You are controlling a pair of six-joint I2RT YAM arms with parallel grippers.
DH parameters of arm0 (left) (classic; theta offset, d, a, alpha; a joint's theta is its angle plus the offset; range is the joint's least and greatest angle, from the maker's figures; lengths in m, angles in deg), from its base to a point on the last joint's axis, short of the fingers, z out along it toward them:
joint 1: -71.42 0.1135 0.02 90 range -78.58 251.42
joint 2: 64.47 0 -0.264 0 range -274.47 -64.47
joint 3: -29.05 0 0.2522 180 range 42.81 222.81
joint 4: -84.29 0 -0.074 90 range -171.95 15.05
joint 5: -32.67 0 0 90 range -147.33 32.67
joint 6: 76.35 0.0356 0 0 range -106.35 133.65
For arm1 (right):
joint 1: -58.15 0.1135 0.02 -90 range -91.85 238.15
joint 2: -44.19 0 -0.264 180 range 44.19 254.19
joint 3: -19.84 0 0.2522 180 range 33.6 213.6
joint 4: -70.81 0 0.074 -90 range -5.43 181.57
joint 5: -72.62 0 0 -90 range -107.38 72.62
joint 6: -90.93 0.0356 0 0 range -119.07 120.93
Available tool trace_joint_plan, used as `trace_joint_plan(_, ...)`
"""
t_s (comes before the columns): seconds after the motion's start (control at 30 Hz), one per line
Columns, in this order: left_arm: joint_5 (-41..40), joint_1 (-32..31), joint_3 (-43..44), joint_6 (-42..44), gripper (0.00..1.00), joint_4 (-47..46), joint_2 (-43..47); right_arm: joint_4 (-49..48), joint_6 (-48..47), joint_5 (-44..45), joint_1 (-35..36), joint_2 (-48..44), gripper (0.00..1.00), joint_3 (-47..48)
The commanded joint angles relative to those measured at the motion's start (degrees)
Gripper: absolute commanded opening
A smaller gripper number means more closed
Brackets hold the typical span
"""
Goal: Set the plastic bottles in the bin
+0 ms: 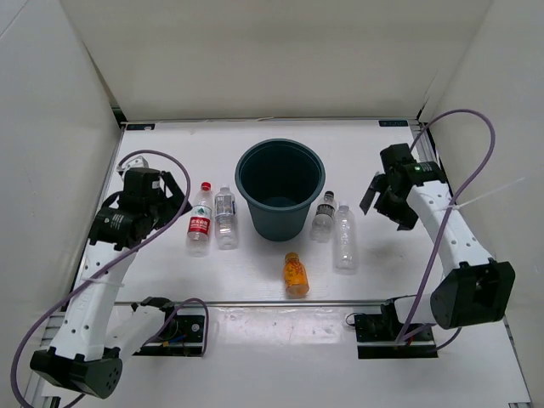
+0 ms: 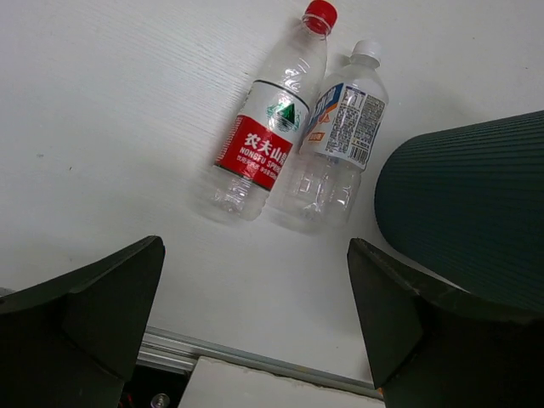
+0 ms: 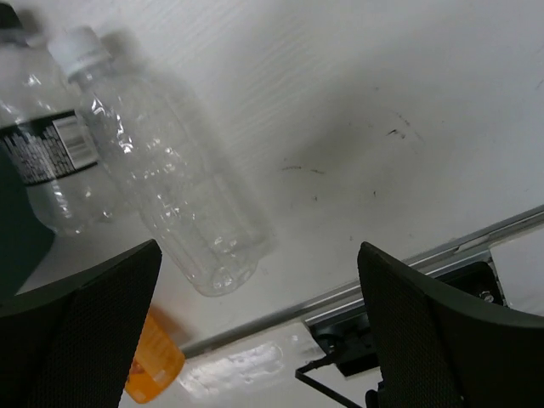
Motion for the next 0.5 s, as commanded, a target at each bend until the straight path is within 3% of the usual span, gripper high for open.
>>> trace_joint_plan(0.0,-1.0,-0.17,0.68,-0.6,1.0,-1.44,-1.28,-4.33,-6.71,-7.68,-1.04,-0.04,1.0,-2.18)
trace_joint_plan(0.13,-6.18,-0.17,0.69,-1.3,1.0,0.22,-2.6,-1.95,-8.02,-10.73,-1.58,6.56,1.0,-1.65)
trace_joint_plan(0.27,-7.86,-0.17,-1.24,-1.3,1.0,-0.56,-2.08,-9.84,-11.01,-17.51,-1.58,5.43,1.0,-7.25)
trace_joint_plan(0.47,-9.36,-0.17,-2.91,-3.58,1.0,1.36,-2.07,-12.5,-11.54,-21.64,-3.42,11.13,1.0,-8.68)
